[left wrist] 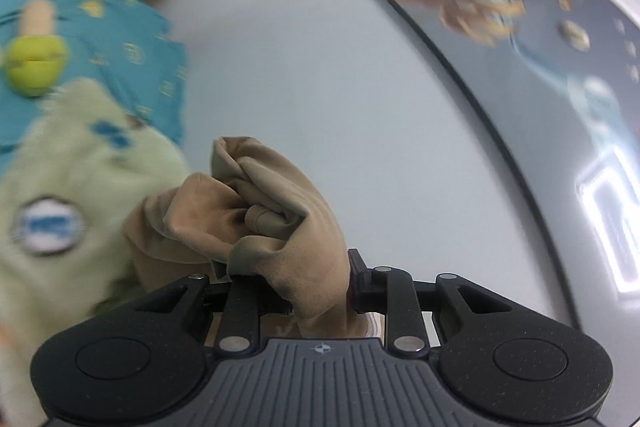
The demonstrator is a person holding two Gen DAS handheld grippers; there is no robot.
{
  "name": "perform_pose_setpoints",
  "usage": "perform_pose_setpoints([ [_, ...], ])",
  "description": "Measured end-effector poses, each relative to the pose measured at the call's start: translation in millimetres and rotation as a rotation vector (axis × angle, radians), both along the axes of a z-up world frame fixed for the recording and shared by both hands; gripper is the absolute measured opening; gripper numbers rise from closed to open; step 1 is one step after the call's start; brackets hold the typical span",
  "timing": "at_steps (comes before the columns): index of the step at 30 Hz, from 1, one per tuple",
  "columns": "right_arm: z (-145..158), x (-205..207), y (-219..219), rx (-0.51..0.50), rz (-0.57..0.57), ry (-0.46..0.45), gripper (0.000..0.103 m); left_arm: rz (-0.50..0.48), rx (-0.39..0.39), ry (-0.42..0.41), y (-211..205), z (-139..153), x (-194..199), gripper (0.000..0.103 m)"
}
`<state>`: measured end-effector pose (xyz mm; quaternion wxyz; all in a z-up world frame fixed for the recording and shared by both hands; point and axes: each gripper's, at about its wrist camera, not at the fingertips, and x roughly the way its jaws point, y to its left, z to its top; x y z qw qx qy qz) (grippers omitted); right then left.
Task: Fold clothes
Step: 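Carry the folded shirt with both grippers onto the pale green blanket, then open both grippers and release the shirt on the blanket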
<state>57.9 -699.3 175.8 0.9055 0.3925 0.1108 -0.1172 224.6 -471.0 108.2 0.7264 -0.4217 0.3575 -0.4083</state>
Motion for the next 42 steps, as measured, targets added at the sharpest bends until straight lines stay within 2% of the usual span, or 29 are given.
perform_pose_setpoints([
  [3,-6.6,-6.7,-20.0,-0.075,-0.063,0.020,0.017,-0.056,0.059,-0.050,-39.3,-14.0,-4.4,0.028],
  [5,-26.4,-12.4,-26.3,-0.086,-0.088,0.052,0.017,-0.093,0.099,-0.084,-64.5,-24.0,-8.0,0.028],
  [11,-94.1,-48.1,-5.2,-0.071,-0.076,0.201,0.017,-0.207,0.244,-0.033,-50.2,-91.2,-34.7,0.029],
  [15,-131.0,-72.3,13.7,-0.063,-0.054,0.243,0.017,-0.237,0.354,-0.070,-30.5,-117.9,-63.4,0.032],
  [17,-146.5,-76.1,18.6,-0.053,-0.053,0.268,0.018,-0.236,0.402,-0.091,-23.9,-128.9,-68.7,0.034],
  [20,-163.9,-74.8,18.4,-0.033,-0.070,0.303,0.019,-0.224,0.433,-0.107,-13.7,-141.1,-60.5,0.043],
  [23,-171.8,-77.0,15.6,-0.020,-0.075,0.313,0.021,-0.225,0.513,-0.178,-6.5,-130.5,-73.4,0.065],
  [24,-171.7,-79.7,15.9,-0.004,-0.076,0.322,0.024,-0.219,0.544,-0.199,-2.6,-123.3,-82.3,0.078],
  [25,-170.5,-82.8,16.2,0.012,-0.078,0.334,0.028,-0.206,0.556,-0.224,2.3,-114.8,-91.9,0.083],
  [27,-163.6,-90.8,17.5,0.021,-0.087,0.358,0.030,-0.182,0.575,-0.271,13.8,-96.9,-111.2,0.086],
  [30,-147.9,-110.6,25.7,-0.002,-0.103,0.364,0.030,-0.140,0.582,-0.328,35.5,-71.6,-134.9,0.101],
  [33,-126.2,-134.5,37.4,-0.056,-0.088,0.338,0.030,-0.106,0.565,-0.390,59.8,-44.0,-160.3,0.103],
  [36,-100.7,-157.9,57.1,-0.165,-0.068,0.290,0.030,-0.049,0.579,-0.469,82.8,-20.6,-190.9,0.103],
  [38,-84.6,-174.7,69.8,-0.233,-0.058,0.253,0.050,-0.010,0.589,-0.522,98.1,-5.3,-211.3,0.103],
  [39,-78.6,-184.7,76.1,-0.260,-0.055,0.230,0.075,0.005,0.598,-0.554,104.3,0.1,-222.2,0.103],
  [40,-73.2,-192.6,81.8,-0.287,-0.054,0.203,0.093,0.020,0.607,-0.586,110.2,5.0,-233.2,0.103],
  [42,-63.9,-203.4,94.4,-0.354,-0.051,0.156,0.097,0.046,0.628,-0.647,120.0,12.6,-253.6,0.103],
])
